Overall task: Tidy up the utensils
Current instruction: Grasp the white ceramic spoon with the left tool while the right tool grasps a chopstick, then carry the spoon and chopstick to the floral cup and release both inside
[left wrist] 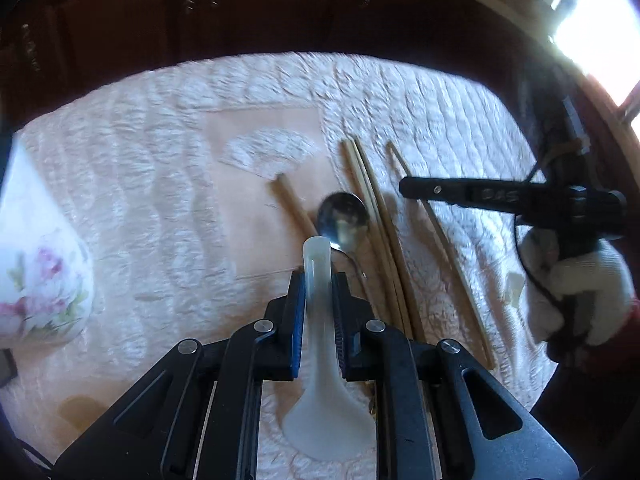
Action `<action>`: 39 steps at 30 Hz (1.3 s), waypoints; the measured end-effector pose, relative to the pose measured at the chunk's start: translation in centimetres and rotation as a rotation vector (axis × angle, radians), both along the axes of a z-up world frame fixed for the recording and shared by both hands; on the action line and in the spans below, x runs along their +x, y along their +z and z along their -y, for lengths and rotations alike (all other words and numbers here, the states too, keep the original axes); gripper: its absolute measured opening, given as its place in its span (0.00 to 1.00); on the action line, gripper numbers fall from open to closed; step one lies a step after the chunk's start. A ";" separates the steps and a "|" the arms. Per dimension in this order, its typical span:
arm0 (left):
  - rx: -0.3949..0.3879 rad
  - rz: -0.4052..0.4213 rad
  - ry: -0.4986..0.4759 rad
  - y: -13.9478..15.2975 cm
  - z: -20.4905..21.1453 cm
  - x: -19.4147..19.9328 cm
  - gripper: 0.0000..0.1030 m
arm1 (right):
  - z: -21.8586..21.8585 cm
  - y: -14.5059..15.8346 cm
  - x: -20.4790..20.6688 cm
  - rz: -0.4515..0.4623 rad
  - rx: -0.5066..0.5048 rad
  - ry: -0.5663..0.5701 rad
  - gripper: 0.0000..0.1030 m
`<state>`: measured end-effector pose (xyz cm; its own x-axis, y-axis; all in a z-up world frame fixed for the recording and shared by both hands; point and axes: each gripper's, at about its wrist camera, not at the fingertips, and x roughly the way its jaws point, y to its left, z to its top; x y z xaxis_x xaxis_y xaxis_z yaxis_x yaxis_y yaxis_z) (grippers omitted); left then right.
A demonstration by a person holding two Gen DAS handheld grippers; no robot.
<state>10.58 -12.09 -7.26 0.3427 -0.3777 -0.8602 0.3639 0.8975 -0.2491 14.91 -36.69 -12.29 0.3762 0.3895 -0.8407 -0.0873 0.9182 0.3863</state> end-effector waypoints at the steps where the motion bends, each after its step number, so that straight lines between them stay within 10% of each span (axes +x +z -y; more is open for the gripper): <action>1: 0.001 0.011 0.008 0.3 -0.4 -0.2 0.11 | -0.1 0.1 0.2 0.002 -0.007 0.003 0.06; 20: -0.096 0.168 0.140 6.5 -6.9 -4.1 0.11 | -1.0 10.3 -6.6 0.222 0.090 0.062 0.05; 39: -0.097 0.427 0.365 15.5 -16.3 -5.1 0.11 | -12.6 19.4 -9.0 0.462 0.164 0.237 0.05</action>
